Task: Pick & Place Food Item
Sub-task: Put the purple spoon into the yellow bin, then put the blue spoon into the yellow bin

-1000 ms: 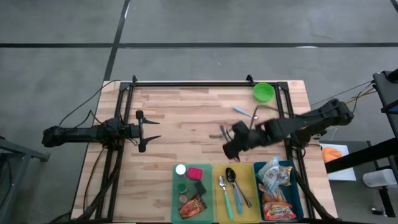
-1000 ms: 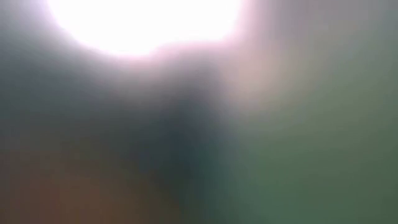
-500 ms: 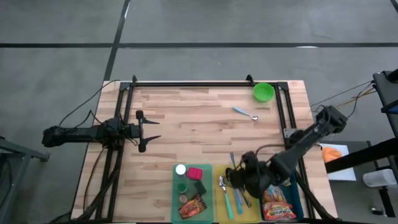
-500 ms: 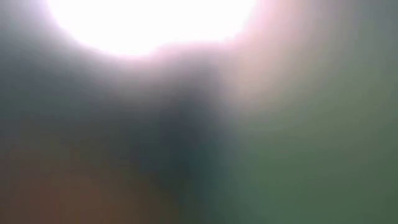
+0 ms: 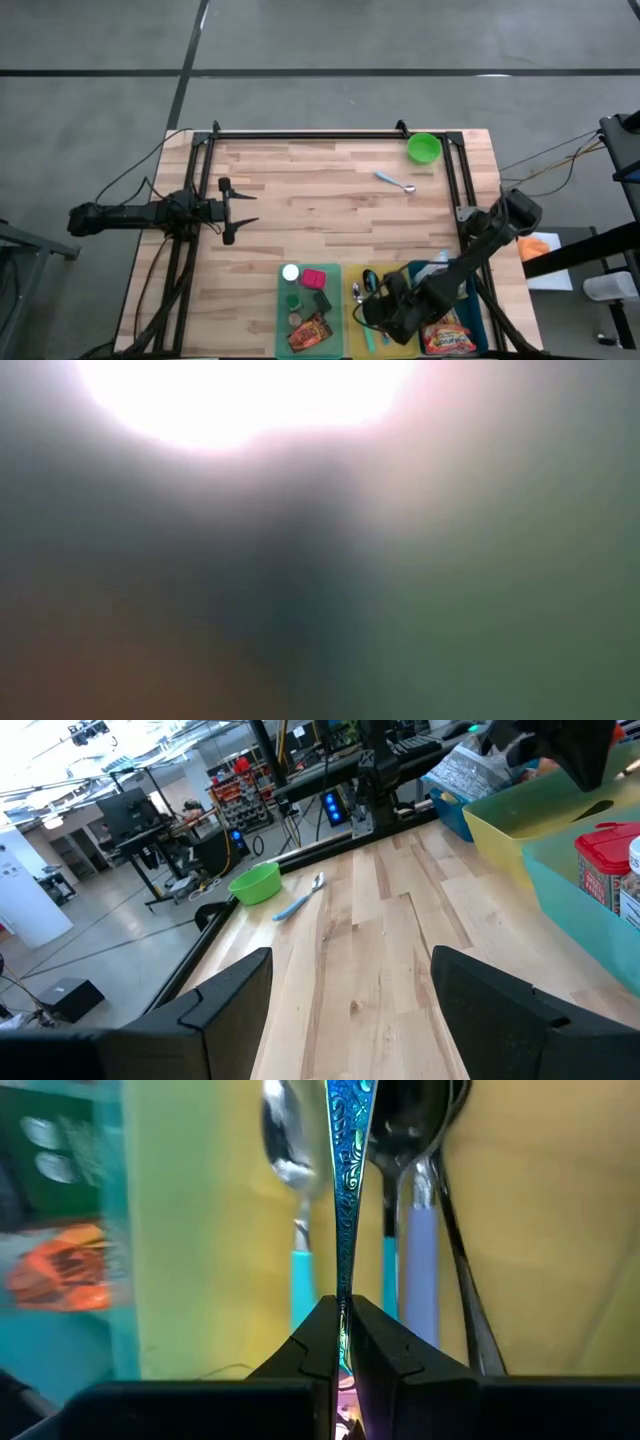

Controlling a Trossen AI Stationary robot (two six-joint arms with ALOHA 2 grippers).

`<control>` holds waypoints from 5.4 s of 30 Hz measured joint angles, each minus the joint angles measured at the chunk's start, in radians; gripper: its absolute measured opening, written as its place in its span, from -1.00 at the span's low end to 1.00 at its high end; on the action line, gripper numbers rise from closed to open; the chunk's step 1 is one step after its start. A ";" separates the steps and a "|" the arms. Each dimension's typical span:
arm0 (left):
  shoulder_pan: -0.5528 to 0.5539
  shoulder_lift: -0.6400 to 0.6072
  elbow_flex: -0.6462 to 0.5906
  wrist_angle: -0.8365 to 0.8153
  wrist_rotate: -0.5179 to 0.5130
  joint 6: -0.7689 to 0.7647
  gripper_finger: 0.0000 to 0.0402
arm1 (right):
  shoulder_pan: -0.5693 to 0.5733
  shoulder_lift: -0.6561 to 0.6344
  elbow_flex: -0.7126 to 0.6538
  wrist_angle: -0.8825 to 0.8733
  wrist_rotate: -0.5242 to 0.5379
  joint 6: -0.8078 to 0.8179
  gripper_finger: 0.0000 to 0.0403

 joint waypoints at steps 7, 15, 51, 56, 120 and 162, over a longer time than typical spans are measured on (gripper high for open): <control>0.000 0.000 0.000 0.000 0.000 0.000 0.37 | -0.002 0.039 0.000 0.044 -0.030 0.031 -0.93; 0.000 0.000 0.000 0.000 0.000 0.000 0.37 | -0.004 0.039 -0.005 0.044 -0.030 0.072 -0.93; 0.000 0.000 0.000 0.000 0.000 0.000 0.37 | -0.025 -0.007 0.029 -0.060 0.007 -0.062 -0.45; 0.000 0.001 0.000 0.000 0.000 0.000 0.37 | -0.048 -0.038 0.046 -0.141 0.008 -0.126 -0.45; 0.000 0.002 0.000 -0.005 0.030 0.002 0.37 | -0.816 -0.196 0.045 -0.526 -0.058 -1.635 -0.45; 0.000 0.002 0.000 -0.006 0.039 -0.002 0.37 | -0.949 -0.664 -0.496 0.077 -0.082 -1.847 -0.45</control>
